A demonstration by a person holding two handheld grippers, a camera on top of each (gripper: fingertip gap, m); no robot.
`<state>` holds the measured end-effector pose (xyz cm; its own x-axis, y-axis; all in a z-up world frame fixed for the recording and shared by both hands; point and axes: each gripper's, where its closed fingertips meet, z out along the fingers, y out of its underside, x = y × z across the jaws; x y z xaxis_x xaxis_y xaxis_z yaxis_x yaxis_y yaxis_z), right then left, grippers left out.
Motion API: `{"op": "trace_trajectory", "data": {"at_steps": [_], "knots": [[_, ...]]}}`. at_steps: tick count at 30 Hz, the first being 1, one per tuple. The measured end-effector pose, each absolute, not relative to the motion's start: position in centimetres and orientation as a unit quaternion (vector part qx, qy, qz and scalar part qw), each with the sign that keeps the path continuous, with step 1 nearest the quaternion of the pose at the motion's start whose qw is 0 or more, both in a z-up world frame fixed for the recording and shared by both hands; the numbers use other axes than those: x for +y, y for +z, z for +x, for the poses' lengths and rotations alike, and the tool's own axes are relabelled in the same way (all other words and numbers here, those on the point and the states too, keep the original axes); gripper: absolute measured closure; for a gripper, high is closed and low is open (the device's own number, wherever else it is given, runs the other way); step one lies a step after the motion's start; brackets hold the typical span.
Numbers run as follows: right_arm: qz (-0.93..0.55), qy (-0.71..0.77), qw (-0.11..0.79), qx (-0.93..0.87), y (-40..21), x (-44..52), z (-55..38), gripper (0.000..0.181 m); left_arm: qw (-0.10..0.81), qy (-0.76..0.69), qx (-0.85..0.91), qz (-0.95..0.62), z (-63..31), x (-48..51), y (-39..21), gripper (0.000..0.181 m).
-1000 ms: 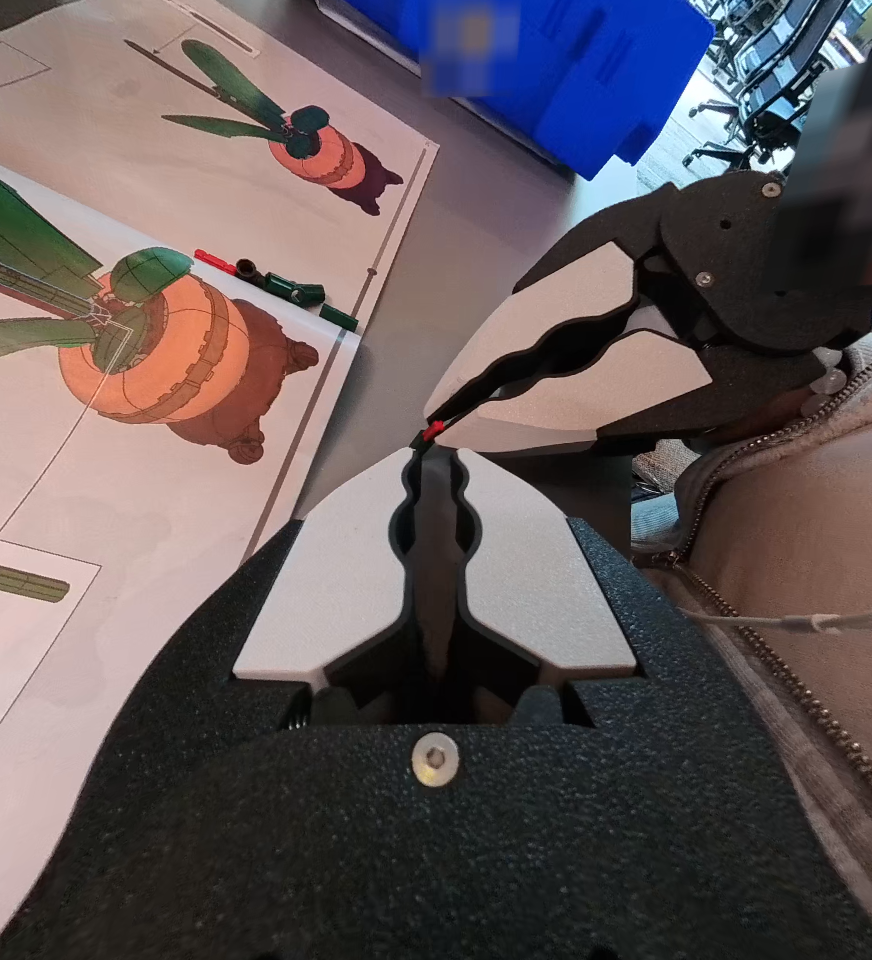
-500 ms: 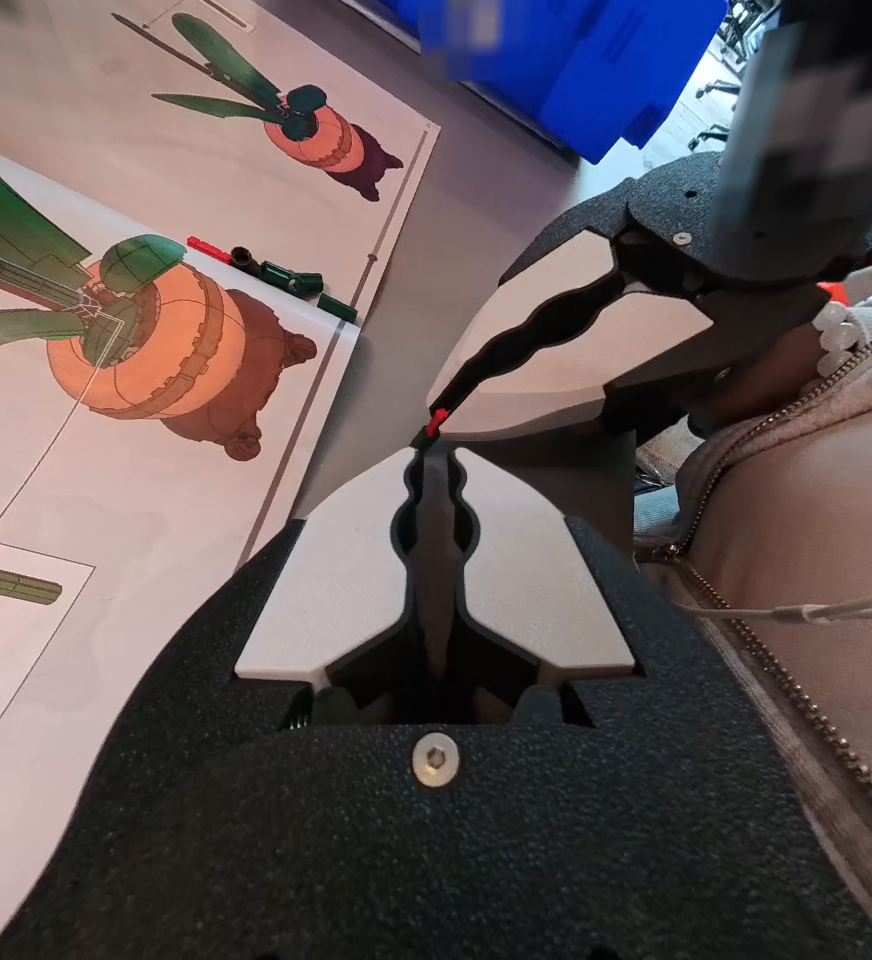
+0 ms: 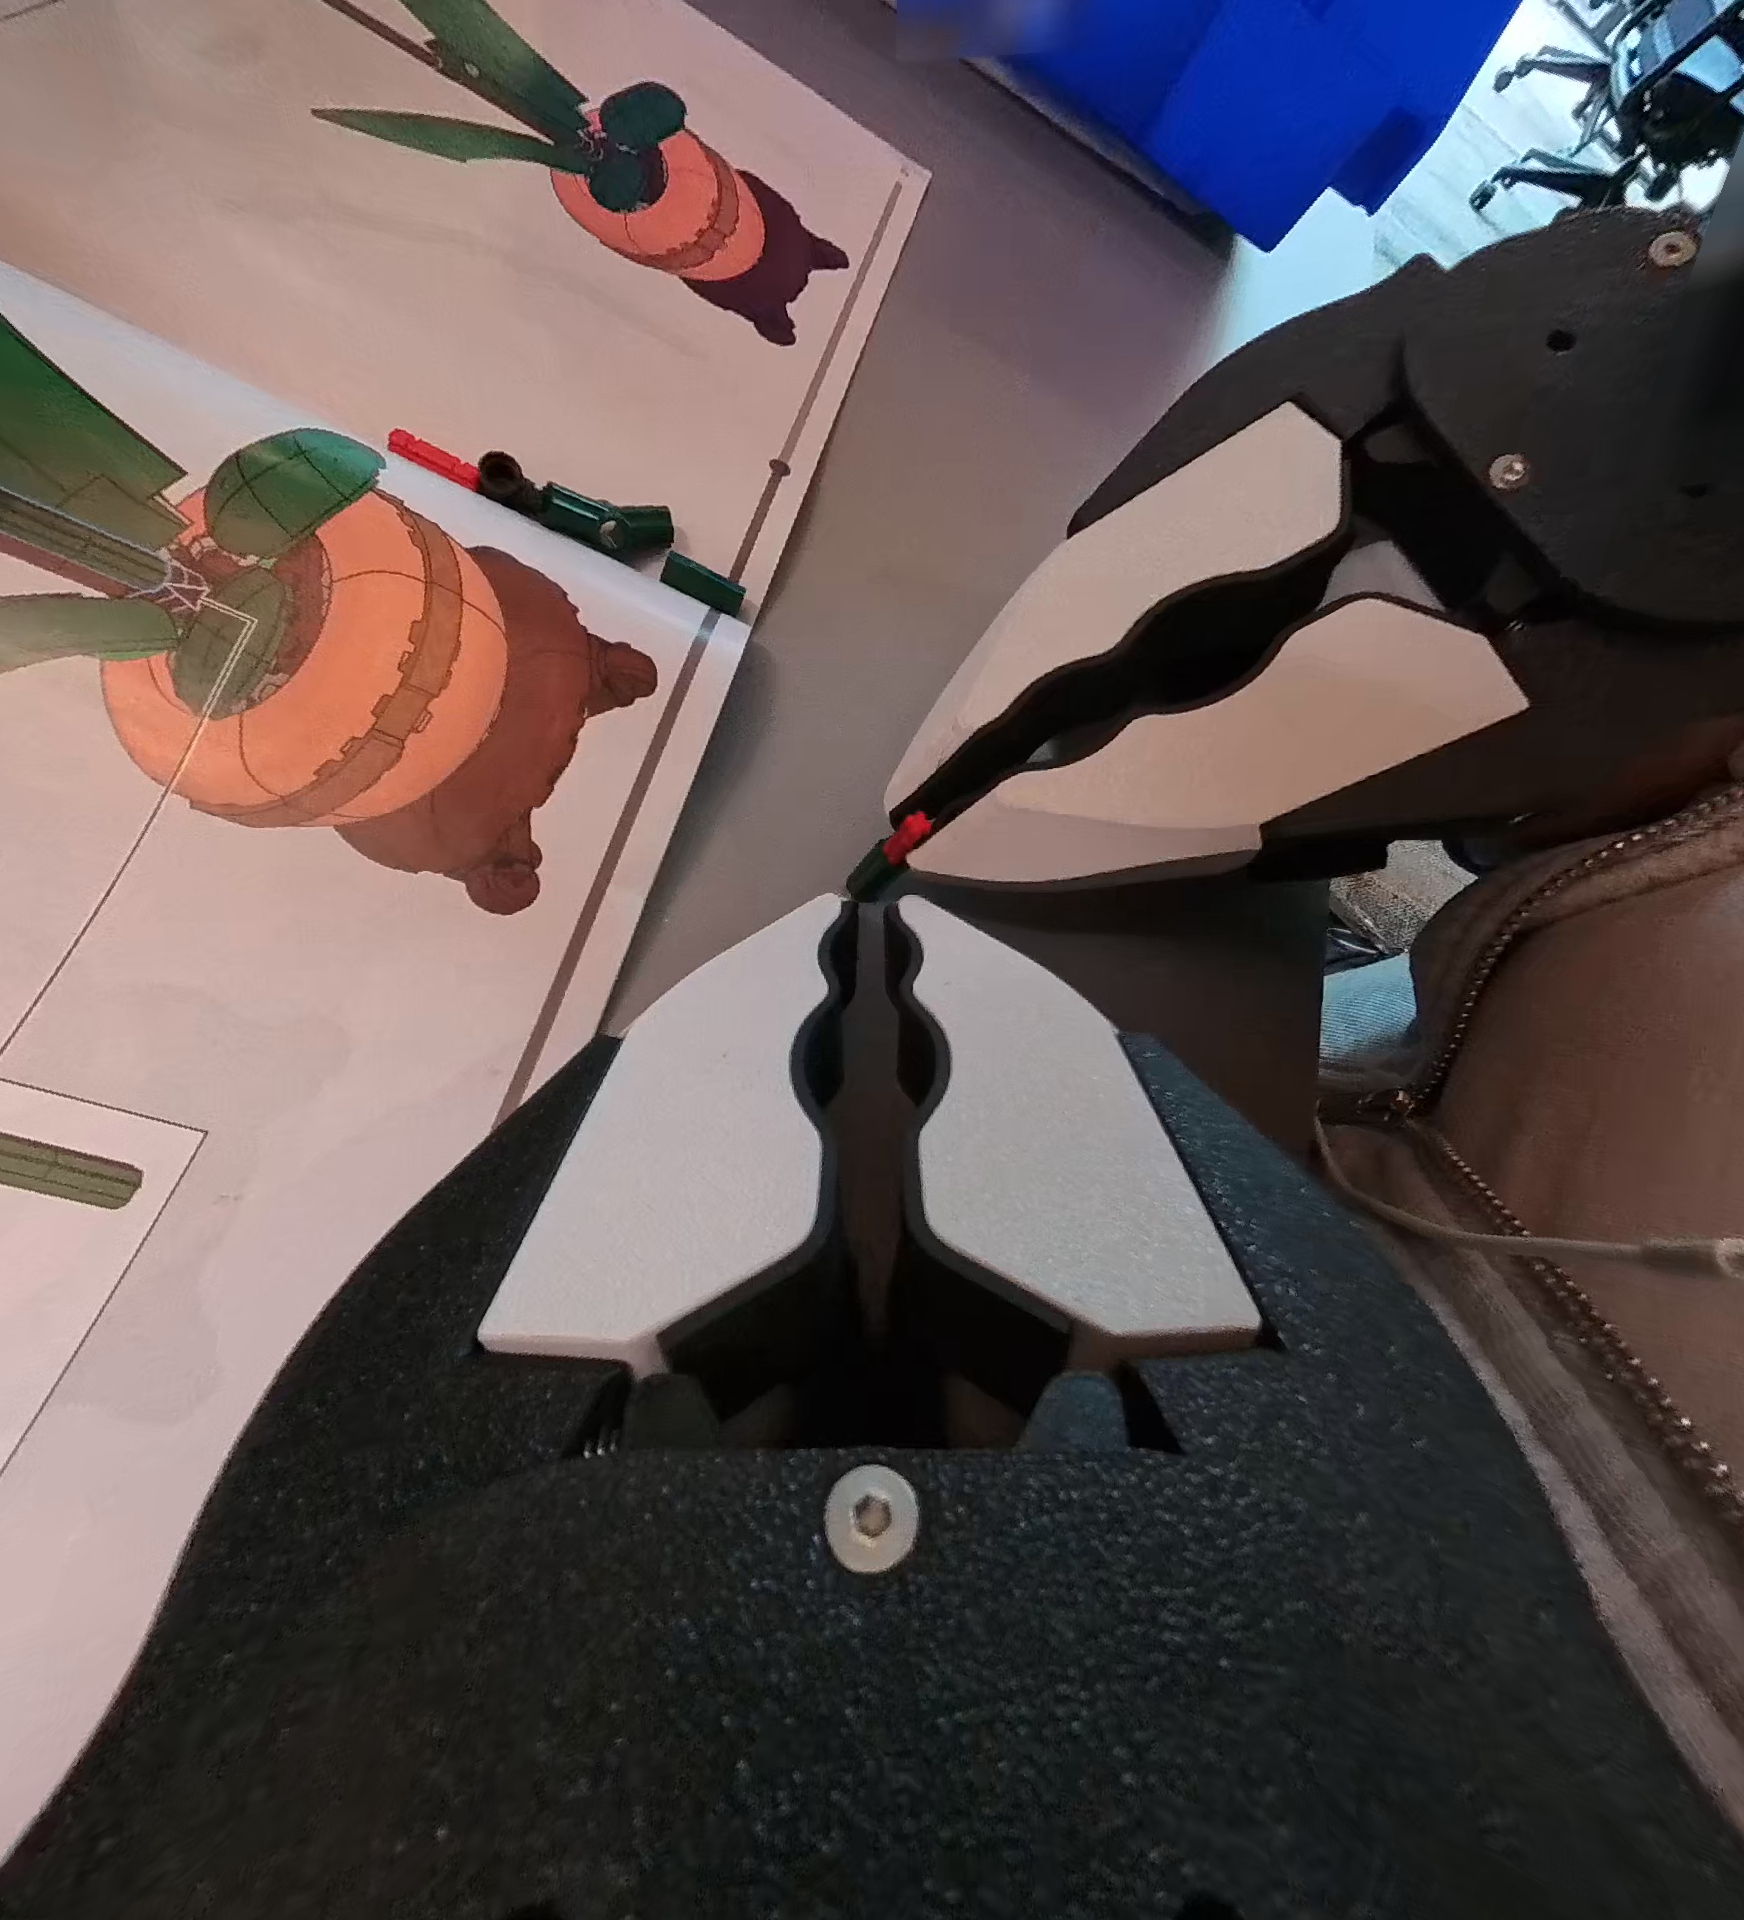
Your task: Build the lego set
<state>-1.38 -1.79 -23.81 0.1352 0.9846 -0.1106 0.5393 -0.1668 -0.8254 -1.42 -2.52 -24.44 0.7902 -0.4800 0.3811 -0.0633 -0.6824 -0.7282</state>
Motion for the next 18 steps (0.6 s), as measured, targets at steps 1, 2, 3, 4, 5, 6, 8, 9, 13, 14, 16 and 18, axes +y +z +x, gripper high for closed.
{"op": "trace_trajectory", "data": {"at_steps": [1, 2, 3, 4, 5, 6, 8, 9, 13, 14, 16, 18], "knots": [[-0.683, 0.335, 0.313, -0.568, -24.2, -1.9, -1.2, 0.179, 0.367, -0.283, 0.155, -0.873, -1.5, -2.5, -24.5, 0.177], [-0.682, 0.331, 0.318, -0.569, -24.2, -1.8, -1.3, 0.179, 0.367, -0.283, 0.153, -0.873, -1.5, -2.4, -24.5, 0.177], [-0.682, 0.331, 0.318, -0.568, -24.2, -1.8, -1.3, 0.179, 0.367, -0.284, 0.152, -0.872, -1.5, -2.4, -24.4, 0.177], [-0.683, 0.334, 0.317, -0.567, -24.2, -1.8, -1.3, 0.179, 0.367, -0.285, 0.151, -0.872, -1.5, -2.4, -24.4, 0.178], [-0.682, 0.334, 0.316, -0.569, -24.2, -1.8, -1.4, 0.179, 0.367, -0.285, 0.152, -0.872, -1.5, -2.4, -24.4, 0.178], [-0.683, 0.336, 0.314, -0.567, -24.2, -1.7, -1.5, 0.179, 0.366, -0.286, 0.153, -0.873, -1.5, -2.4, -24.5, 0.178], [-0.687, 0.341, 0.309, -0.563, -24.2, -1.7, -1.5, 0.179, 0.362, -0.286, 0.154, -0.874, -1.4, -2.4, -24.5, 0.177], [-0.687, 0.34, 0.308, -0.564, -24.2, -1.7, -1.5, 0.179, 0.361, -0.287, 0.154, -0.874, -1.4, -2.5, -24.6, 0.178], [-0.688, 0.336, 0.293, -0.572, -24.3, -1.7, -1.5, 0.179, 0.362, -0.291, 0.153, -0.872, -1.4, -2.4, -24.5, 0.178], [-0.687, 0.337, 0.294, -0.573, -24.3, -1.7, -1.5, 0.179, 0.363, -0.293, 0.153, -0.871, -1.4, -2.4, -24.4, 0.178], [-0.671, 0.342, 0.306, -0.582, -24.2, -1.9, -1.6, 0.179, 0.368, -0.3, 0.15, -0.867, -1.4, -2.4, -24.2, 0.177], [-0.66, 0.388, 0.323, -0.557, -22.8, -1.6, -1.7, 0.179, 0.385, -0.315, 0.149, -0.855, -1.5, -2.4, -23.5, 0.175]]}}
